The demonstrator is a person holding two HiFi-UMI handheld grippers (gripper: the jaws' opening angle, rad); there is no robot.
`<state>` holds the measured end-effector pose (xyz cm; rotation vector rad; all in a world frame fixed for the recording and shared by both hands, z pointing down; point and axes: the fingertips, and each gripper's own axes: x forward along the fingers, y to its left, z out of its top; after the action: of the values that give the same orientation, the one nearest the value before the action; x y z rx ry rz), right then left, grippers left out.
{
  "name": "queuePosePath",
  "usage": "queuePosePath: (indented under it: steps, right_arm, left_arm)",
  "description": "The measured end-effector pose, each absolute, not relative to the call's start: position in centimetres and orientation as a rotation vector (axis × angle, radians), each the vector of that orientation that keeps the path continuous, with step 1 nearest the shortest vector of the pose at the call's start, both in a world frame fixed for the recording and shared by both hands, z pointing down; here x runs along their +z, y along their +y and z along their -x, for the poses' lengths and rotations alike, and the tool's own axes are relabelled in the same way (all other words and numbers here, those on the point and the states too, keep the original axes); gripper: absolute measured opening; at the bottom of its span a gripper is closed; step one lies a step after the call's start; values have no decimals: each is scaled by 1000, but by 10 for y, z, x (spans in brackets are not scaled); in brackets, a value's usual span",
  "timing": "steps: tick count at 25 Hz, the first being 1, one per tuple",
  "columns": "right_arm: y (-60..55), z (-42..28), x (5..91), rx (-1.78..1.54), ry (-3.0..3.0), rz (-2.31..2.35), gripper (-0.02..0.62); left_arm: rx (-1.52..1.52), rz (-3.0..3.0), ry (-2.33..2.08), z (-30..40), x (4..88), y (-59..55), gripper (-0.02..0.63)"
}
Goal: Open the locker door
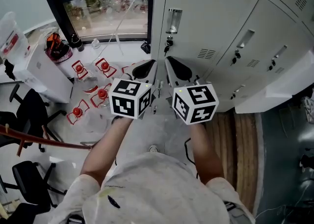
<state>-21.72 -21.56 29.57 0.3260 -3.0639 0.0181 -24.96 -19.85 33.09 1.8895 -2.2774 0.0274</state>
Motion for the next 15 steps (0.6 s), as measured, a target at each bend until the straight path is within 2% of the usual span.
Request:
queuePosePath:
  steps: [15]
  right_arm:
    - [-263, 254, 284, -7, -3091, -240, 5]
  left_arm:
    - [-13, -1801, -2357, 290, 327, -238, 7]
